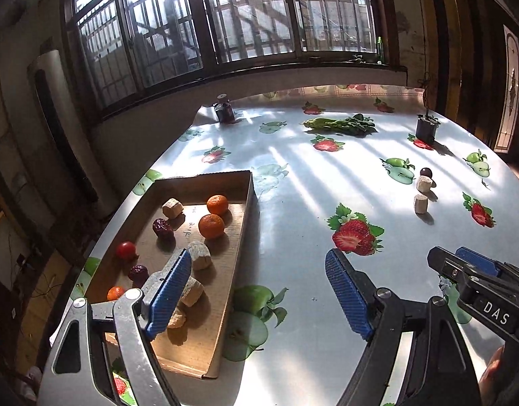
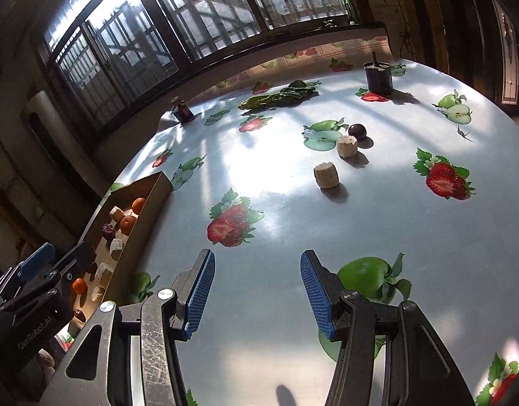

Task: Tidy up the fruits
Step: 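Move both open tools from the tray toward the last two root pieces, then grasp a root piece with the right tool while the left tool grasps another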

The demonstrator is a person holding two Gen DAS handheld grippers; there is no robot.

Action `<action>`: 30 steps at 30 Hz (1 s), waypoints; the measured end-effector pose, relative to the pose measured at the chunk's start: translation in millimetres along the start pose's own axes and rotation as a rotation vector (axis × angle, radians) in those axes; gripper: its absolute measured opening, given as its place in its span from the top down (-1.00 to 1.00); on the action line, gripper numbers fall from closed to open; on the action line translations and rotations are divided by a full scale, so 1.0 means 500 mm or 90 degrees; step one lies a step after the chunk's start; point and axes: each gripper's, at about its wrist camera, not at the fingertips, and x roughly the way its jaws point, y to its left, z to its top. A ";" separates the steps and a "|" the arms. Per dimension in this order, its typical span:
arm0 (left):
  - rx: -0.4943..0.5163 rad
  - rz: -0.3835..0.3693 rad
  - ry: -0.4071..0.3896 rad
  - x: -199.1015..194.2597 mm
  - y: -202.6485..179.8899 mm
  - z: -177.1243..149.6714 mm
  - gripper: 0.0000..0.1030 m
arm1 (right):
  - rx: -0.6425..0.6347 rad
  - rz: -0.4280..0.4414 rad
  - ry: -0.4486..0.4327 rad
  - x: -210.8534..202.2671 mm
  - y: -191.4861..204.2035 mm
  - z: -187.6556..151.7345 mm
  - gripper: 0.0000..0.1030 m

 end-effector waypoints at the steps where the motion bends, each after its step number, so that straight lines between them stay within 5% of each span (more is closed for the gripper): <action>1: 0.000 -0.001 0.003 0.003 -0.001 0.000 -0.57 | -0.001 0.000 0.001 0.001 0.000 0.001 -0.11; 6: -0.001 -0.029 0.024 0.018 0.001 0.009 -0.57 | 0.005 -0.008 -0.010 -0.017 -0.028 0.024 -0.10; 15: -0.027 -0.141 0.066 0.074 -0.040 0.072 -0.57 | 0.005 -0.144 -0.015 -0.037 -0.191 0.153 -0.10; 22: 0.014 -0.213 0.106 0.143 -0.156 0.085 -0.57 | 0.073 -0.045 0.049 0.114 -0.252 0.236 0.12; 30: 0.036 -0.249 0.135 0.205 -0.224 0.082 -0.53 | 0.013 -0.050 0.079 0.232 -0.201 0.260 0.12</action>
